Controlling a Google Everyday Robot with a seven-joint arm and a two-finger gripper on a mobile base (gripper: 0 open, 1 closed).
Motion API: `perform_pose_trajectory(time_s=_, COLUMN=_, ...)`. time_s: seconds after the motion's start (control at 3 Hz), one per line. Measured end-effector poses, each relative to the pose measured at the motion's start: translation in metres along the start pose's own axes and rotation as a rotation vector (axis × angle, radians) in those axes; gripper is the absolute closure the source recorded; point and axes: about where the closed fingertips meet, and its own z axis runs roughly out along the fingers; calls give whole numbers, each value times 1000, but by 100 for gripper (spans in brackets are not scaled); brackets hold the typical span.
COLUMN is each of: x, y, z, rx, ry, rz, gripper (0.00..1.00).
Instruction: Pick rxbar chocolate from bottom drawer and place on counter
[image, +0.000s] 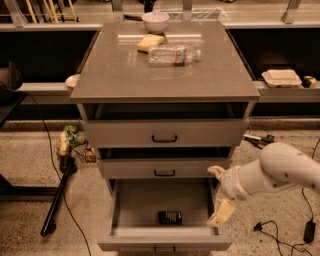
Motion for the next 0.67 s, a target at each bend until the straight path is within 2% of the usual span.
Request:
perform_pose_trajectory(time_s=0.33, x=34, y=-2, z=53, rx=13, ry=7, rz=14, gripper=0)
perform_pose_trajectory(time_s=0.67, x=59, y=-8, z=114, rx=6, ry=-18, rz=41, gripper=0)
